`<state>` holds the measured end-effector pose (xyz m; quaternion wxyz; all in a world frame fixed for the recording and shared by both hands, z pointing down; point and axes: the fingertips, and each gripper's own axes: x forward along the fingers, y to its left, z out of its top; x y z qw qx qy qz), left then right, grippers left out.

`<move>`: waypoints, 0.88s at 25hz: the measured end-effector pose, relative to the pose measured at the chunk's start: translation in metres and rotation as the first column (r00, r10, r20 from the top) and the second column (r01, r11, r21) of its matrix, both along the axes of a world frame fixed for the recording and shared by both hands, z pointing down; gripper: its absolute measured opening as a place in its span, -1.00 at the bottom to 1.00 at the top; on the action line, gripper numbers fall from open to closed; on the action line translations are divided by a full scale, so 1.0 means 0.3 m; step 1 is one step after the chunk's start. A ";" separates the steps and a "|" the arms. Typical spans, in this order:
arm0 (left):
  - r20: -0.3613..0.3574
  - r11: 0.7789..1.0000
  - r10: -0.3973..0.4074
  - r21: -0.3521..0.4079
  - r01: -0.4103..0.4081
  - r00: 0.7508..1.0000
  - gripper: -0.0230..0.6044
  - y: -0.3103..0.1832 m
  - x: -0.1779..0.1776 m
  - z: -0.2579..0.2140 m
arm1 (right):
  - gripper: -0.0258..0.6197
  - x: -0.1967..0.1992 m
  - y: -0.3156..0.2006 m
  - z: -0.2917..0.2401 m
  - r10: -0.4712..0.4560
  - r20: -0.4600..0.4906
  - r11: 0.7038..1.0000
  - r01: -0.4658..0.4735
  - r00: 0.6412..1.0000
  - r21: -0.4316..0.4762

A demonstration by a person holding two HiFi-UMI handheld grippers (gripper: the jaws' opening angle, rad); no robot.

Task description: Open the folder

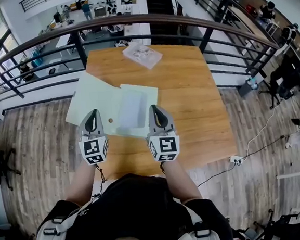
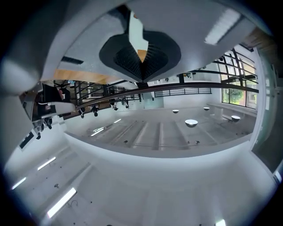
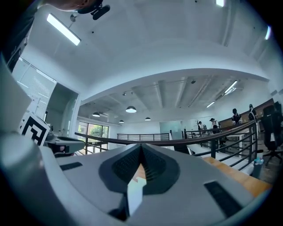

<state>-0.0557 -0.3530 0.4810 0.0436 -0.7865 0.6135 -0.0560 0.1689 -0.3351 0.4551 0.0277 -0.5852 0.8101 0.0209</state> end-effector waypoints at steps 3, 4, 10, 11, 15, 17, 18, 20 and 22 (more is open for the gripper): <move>-0.007 1.000 0.021 -0.014 -0.021 1.000 -0.91 0.003 0.026 0.009 | -0.90 0.009 0.012 0.012 0.004 0.001 1.000 -0.004 1.000 -0.005; -0.014 0.999 0.025 -0.021 -0.025 1.000 -0.91 0.003 0.029 0.015 | -0.90 0.013 0.014 0.014 0.006 0.002 1.000 -0.006 1.000 -0.007; -0.041 0.997 0.026 -0.072 -0.029 0.999 -0.91 0.002 0.032 0.053 | -0.90 0.039 0.027 0.028 0.021 0.003 1.000 -0.021 1.000 -0.009; -0.043 0.996 0.027 -0.078 -0.030 0.999 -0.91 0.004 0.034 0.059 | -0.90 0.043 0.030 0.031 0.022 0.003 1.000 -0.022 1.000 -0.010; -0.055 0.996 0.029 -0.081 -0.033 0.998 -0.91 0.010 0.036 0.060 | -0.90 0.054 0.036 0.037 0.027 0.001 1.000 -0.027 1.000 -0.012; -0.055 0.997 0.033 -0.073 -0.037 0.998 -0.91 0.016 0.039 0.052 | -0.90 0.060 0.041 0.037 0.034 -0.001 0.999 -0.034 0.999 -0.010; -0.053 0.997 0.035 -0.069 -0.039 0.998 -0.91 0.020 0.039 0.048 | -0.90 0.062 0.043 0.038 0.038 -0.001 0.999 -0.038 0.999 -0.010; -0.049 0.997 0.039 -0.060 -0.042 0.998 -0.91 0.026 0.038 0.043 | -0.90 0.063 0.047 0.040 0.041 -0.001 0.999 -0.041 0.999 -0.010; -0.048 0.997 0.040 -0.058 -0.043 0.998 -0.91 0.029 0.040 0.044 | -0.90 0.065 0.050 0.043 0.042 0.000 0.999 -0.042 0.999 -0.011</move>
